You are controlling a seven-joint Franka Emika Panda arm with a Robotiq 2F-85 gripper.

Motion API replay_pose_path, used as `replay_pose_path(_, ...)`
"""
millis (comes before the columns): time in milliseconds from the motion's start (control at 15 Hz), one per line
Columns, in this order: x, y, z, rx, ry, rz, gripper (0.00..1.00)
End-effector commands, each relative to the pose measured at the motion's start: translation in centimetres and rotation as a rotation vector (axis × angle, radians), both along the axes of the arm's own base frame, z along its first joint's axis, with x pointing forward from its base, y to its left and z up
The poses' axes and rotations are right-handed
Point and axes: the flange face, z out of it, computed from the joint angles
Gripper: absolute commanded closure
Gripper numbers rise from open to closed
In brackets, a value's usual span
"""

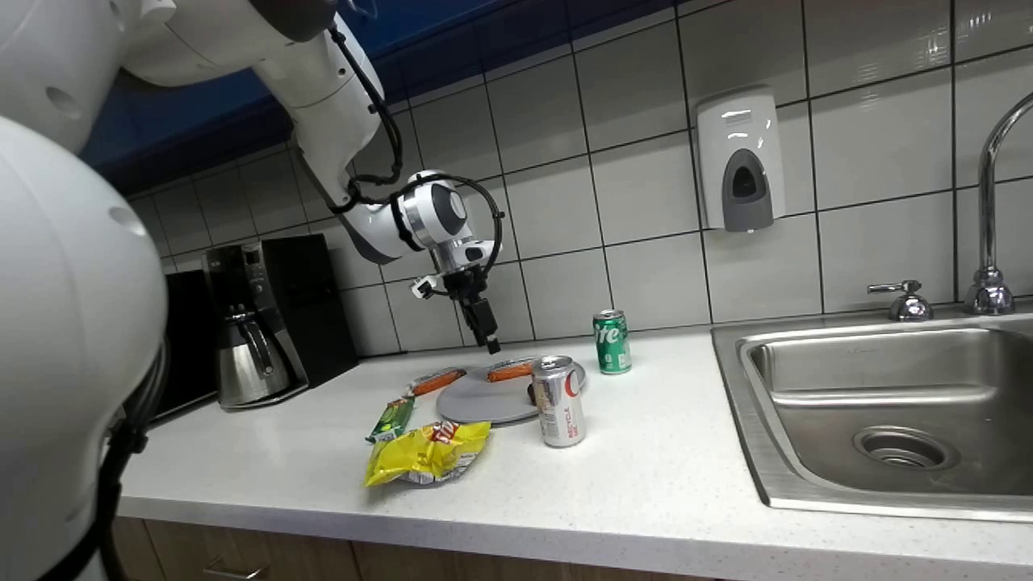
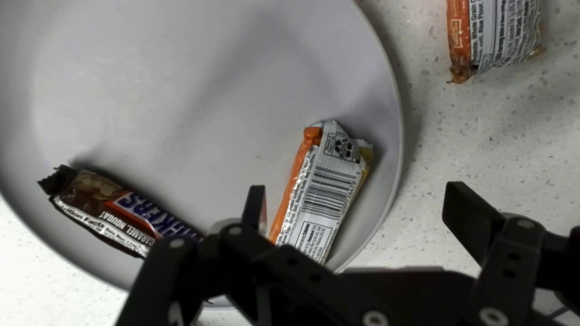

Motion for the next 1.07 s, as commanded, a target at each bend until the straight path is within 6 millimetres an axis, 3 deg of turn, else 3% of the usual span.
replay_pose_path(0, 0.0, 0.0, 0.0, 0.000, 0.001, 0.000, 0.00)
replay_pose_path(600, -0.2, 5.3, 1.2, 0.032, -0.075, 0.034, 0.00)
replay_pose_path(1000, -0.5, 7.1, 0.9, 0.080, -0.084, 0.077, 0.00)
